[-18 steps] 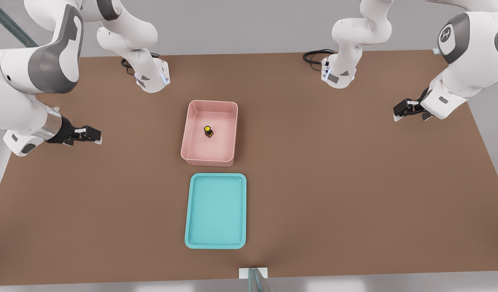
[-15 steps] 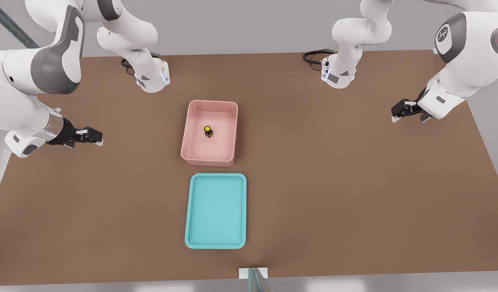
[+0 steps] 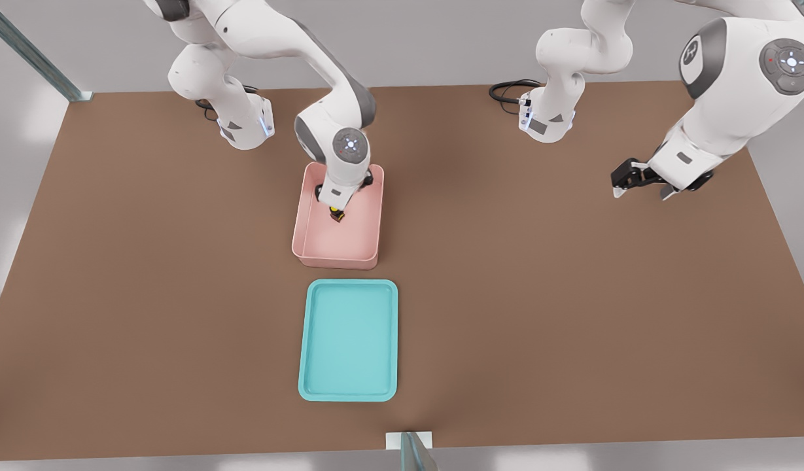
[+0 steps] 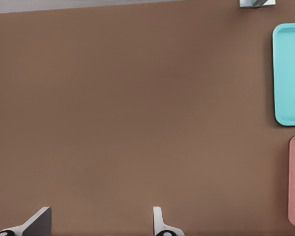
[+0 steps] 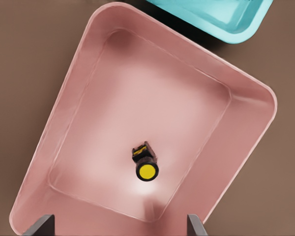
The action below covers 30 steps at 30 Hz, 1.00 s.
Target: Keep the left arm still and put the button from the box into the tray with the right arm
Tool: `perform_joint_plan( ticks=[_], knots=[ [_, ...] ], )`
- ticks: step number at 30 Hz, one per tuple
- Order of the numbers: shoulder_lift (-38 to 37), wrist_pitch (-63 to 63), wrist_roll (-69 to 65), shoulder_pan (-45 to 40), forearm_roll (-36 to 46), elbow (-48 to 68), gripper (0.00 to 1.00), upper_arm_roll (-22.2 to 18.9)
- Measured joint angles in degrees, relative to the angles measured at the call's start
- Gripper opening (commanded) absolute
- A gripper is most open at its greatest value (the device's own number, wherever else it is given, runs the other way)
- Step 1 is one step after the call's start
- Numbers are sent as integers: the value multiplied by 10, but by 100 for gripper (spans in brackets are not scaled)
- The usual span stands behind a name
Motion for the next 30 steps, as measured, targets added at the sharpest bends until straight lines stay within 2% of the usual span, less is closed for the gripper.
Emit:
perform_joint_plan(
  ticks=[4, 8, 13, 17, 21, 30],
  knots=[
    [-2, 111, 40, 4, 4, -78, 99, -28],
    [-13, 247, 65, 8, 28, -194, 99, -33],
    [-15, 389, 87, 8, 38, -268, 99, -21],
    [-9, 482, 103, 9, 61, -306, 99, 11],
    [0, 538, 114, 8, 77, -318, 99, 24],
    [6, 604, 114, -2, 84, -356, 99, 24]
  ],
)
